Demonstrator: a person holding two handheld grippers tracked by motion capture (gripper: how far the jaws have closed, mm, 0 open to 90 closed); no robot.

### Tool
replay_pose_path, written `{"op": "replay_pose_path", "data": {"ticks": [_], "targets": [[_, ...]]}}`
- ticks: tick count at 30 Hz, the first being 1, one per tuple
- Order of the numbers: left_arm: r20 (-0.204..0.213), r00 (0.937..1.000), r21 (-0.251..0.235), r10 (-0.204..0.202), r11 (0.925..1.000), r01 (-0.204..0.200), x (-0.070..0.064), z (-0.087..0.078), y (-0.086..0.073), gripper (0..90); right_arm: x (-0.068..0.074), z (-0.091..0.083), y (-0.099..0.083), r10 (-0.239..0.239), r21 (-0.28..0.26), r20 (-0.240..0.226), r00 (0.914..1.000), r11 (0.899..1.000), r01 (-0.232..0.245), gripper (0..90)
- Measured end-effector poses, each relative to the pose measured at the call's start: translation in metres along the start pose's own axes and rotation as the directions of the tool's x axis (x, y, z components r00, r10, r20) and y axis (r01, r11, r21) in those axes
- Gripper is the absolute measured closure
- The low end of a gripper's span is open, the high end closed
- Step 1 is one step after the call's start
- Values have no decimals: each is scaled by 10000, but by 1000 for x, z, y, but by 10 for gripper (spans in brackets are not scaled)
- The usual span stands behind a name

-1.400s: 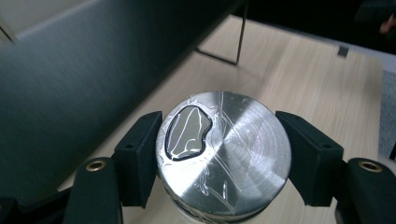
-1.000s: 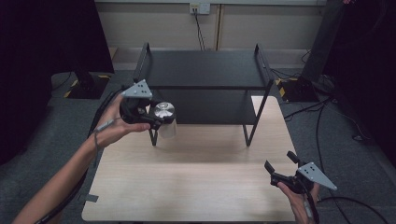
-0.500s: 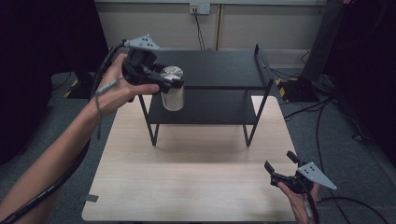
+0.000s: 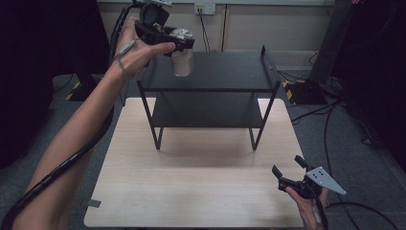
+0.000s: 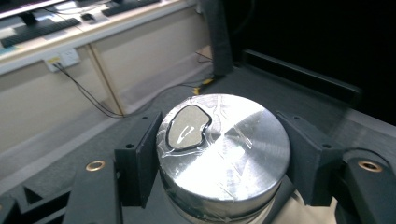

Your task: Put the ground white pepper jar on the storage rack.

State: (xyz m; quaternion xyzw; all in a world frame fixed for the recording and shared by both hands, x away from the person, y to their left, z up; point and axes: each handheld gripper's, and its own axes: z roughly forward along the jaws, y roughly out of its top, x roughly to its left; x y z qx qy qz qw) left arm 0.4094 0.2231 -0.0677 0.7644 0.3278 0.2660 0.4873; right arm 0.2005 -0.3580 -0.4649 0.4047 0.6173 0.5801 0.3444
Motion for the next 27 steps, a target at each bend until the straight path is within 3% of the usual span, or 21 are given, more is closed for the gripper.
{"op": "replay_pose_path", "data": {"ticks": [7, 13, 19, 23, 27], "targets": [[-691, 9959, -214, -592, 9981, 579, 15, 42, 2, 342, -1, -1, 0, 76, 35, -34, 10000, 10000, -75, 38], [-1177, 9858, -283, -1200, 9927, 1175, 27, 70, -4, 343, -1, -4, -1, 107, -8, -33, 9999, 9999, -107, 38], [-1496, 9787, -132, -1405, 9900, 1401, 36, 86, -6, 342, -3, -5, -2, 188, -49, 33, 9998, 9998, -187, 38], [-1613, 9778, 105, -1338, 9905, 1373, 40, 92, -8, 342, -3, -5, -2, 240, -71, 43, 9997, 9997, -239, 38], [-1611, 9720, 93, -1708, 9846, 1746, 44, 96, -14, 342, -4, -5, -3, 259, -47, 4, 9997, 9997, -259, 38]]}}
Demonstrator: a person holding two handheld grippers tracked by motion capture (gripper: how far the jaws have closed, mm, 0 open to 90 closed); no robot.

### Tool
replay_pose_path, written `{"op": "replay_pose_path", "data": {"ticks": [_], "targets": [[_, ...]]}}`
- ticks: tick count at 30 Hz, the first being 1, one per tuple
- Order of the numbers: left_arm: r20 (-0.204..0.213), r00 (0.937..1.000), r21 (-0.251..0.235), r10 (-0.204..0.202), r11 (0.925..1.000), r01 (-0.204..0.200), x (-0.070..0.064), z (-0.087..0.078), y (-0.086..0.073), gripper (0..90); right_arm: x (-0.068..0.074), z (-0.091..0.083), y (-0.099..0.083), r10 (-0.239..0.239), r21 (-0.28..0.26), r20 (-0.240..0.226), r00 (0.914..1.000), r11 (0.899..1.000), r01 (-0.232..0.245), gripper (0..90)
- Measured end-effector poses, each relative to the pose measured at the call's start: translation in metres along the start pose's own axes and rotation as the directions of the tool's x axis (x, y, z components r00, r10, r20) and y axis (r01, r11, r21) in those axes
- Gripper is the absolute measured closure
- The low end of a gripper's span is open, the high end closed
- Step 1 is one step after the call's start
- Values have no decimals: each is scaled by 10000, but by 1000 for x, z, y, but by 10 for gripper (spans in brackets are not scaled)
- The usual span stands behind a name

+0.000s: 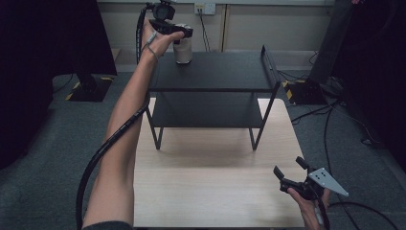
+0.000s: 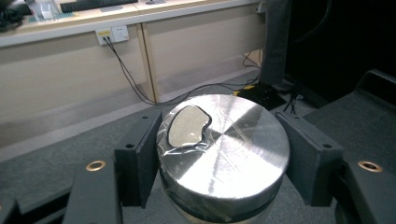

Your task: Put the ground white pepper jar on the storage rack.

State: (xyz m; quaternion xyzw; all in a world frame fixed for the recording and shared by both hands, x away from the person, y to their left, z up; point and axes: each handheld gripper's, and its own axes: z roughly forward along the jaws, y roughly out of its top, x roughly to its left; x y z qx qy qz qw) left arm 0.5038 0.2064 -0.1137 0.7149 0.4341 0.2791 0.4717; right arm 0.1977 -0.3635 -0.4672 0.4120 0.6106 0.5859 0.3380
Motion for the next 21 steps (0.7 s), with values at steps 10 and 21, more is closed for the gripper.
{"op": "replay_pose_path", "data": {"ticks": [10, 21], "targets": [[-132, 9998, -245, -120, 9996, 117, -1, -2, -11, 130, 1, 0, 0, -33, -18, -10, 10000, 10000, 33, 39], [316, 9994, -1428, -154, 9896, 197, 6, -52, -16, 59, 2, 1, 1, -87, 19, -34, 10000, 10000, 87, 39]]}}
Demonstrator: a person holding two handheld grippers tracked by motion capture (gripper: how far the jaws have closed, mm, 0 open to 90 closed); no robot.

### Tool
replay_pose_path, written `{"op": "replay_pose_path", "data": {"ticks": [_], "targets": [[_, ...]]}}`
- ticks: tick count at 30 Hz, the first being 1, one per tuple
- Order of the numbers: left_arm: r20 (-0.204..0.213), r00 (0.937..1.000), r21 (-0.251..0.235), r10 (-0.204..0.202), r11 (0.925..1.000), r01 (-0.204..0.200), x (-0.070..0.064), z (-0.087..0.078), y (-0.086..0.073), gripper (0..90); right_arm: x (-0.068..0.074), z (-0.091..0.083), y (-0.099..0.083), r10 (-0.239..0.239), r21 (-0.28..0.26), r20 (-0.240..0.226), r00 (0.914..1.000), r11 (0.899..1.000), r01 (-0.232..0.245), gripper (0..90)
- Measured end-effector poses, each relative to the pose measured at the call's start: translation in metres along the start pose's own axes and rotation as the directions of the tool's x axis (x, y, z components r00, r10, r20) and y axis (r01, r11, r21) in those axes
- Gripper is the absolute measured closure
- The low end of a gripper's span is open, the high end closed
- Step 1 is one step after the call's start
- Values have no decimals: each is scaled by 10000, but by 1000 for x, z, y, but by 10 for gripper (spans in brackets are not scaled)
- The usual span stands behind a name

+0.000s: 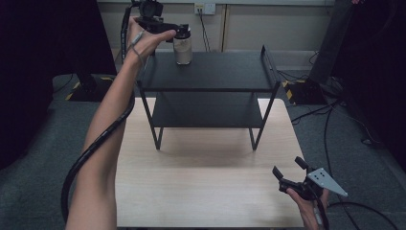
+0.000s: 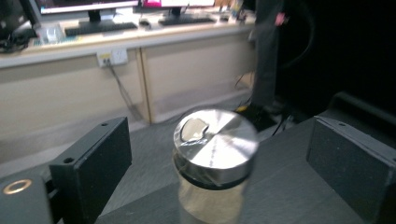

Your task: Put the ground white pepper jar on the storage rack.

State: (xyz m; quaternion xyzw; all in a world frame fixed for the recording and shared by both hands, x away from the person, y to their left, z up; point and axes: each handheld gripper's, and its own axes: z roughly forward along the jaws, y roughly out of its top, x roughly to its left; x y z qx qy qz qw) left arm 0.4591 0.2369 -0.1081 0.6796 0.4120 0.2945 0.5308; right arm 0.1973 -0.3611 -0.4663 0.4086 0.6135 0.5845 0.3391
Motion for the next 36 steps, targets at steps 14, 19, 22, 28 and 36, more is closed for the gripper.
{"op": "replay_pose_path", "data": {"ticks": [14, 19, 22, 28, 36], "targets": [[1328, 9848, -696, 1121, 9922, -1036, -16, -83, -22, 27, 3, 2, 1, -37, -80, -169, 9999, 10000, 36, 39], [1473, 9713, -654, 1869, 9817, -1790, -28, -105, -40, 22, 4, 2, 1, -32, -71, -173, 9998, 10000, 31, 40], [1626, 9652, -709, 2047, 9781, -1955, -32, -116, -53, 22, 4, 1, 2, -42, -82, -188, 9998, 10000, 40, 40], [1813, 9568, -738, 2273, 9733, -2172, -35, -135, -75, 23, 5, 2, 2, -76, -62, -229, 9997, 10000, 74, 40], [2376, 9499, -683, 2033, 9789, -1924, -37, -143, -111, 24, 6, 3, 2, -94, 0, -296, 9995, 10000, 94, 41]]}}
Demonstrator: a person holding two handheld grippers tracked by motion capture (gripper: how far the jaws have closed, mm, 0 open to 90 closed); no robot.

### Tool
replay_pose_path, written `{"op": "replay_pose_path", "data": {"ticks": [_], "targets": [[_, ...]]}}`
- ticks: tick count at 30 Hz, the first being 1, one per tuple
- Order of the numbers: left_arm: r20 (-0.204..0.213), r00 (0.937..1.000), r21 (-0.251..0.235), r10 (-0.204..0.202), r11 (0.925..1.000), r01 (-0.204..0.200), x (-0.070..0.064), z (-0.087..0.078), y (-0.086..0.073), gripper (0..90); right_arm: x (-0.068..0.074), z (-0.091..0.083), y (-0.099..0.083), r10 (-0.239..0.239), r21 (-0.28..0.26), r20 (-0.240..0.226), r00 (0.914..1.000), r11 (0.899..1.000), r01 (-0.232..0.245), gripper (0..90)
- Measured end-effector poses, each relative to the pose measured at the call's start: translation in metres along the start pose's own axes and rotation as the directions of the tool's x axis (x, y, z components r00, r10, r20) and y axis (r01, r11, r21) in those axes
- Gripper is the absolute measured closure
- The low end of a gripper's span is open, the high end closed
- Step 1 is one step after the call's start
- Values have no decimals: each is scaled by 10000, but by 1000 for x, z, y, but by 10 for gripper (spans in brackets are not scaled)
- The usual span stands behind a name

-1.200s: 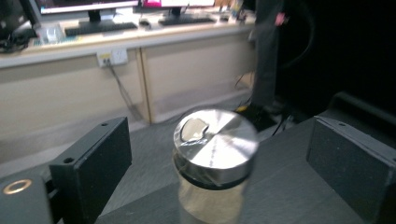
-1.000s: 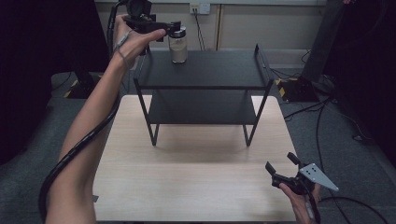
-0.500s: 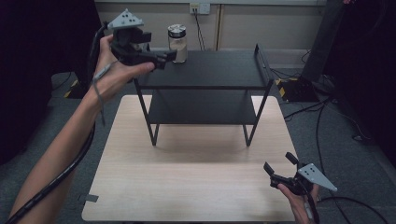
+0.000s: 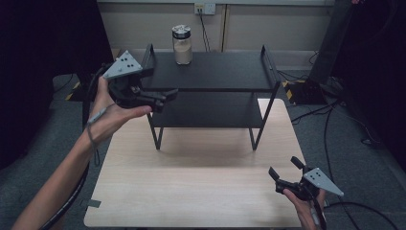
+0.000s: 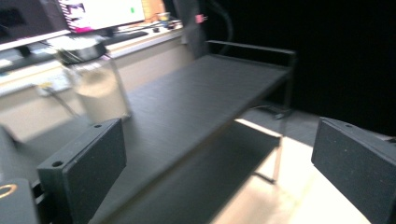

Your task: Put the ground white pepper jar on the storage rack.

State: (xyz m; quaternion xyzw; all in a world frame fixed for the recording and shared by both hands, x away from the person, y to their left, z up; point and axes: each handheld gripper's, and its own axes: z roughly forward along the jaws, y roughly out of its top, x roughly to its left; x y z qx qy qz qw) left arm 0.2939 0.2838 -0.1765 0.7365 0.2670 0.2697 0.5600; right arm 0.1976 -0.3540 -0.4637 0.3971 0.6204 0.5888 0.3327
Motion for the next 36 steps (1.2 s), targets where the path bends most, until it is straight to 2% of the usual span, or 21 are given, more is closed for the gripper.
{"op": "replay_pose_path", "data": {"ticks": [1, 3, 6, 7, 9, 11, 14, 18, 20, 22, 25, 28, 32, 36], "targets": [[-43, 10000, 19, 36, 10000, -36, -2, 0, -4, 25, 0, 0, 0, -12, -8, -9, 10000, 10000, 12, 41], [134, 9997, 49, -211, 9998, 210, -1, 0, -12, 24, 0, 0, 0, -12, 1, -10, 10000, 10000, 12, 41], [-30, 9999, 180, -141, 9997, 142, -3, 1, -20, 25, 1, 0, 0, -16, 4, -30, 10000, 10000, 16, 41], [88, 9993, 160, -362, 9992, 361, -1, 1, -26, 25, 1, 0, 0, -13, -10, -48, 10000, 10000, 13, 41], [-106, 9997, 219, -214, 9995, 217, -3, 1, -30, 26, 1, 0, 0, -23, 7, -48, 10000, 10000, 23, 41], [113, 9983, 168, -576, 9982, 574, 1, 0, -35, 26, 1, 0, 0, -20, 30, -45, 10000, 10000, 20, 41], [-166, 9994, 160, -289, 9994, 292, -3, -1, -37, 28, 2, 0, 0, -24, -13, -39, 10000, 10000, 24, 41], [-163, 9979, 87, -626, 9980, 627, 2, -3, -40, 30, 2, 1, 0, -39, 24, -65, 10000, 10000, 40, 41], [42, 9962, 45, -868, 9962, 868, 5, -4, -42, 31, 2, 1, 1, -29, 34, -78, 10000, 10000, 30, 41], [-208, 9983, 96, -553, 9984, 555, 2, -4, -41, 32, 2, 1, 1, -29, 44, -75, 10000, 10000, 29, 41], [42, 9968, 56, -793, 9968, 793, 4, -3, -43, 34, 2, 1, 1, -25, 36, -72, 10000, 10000, 25, 42], [-197, 9988, 179, -456, 9988, 459, 1, -2, -41, 33, 2, 1, 1, -24, 43, -81, 10000, 10000, 24, 42], [-49, 9971, 31, -756, 9971, 756, 5, -3, -44, 33, 2, 1, 1, -19, 42, -77, 10000, 10000, 19, 41], [-213, 9984, 65, -518, 9986, 520, 3, -3, -44, 34, 2, 1, 1, -22, 42, -75, 10000, 10000, 22, 42]]}}
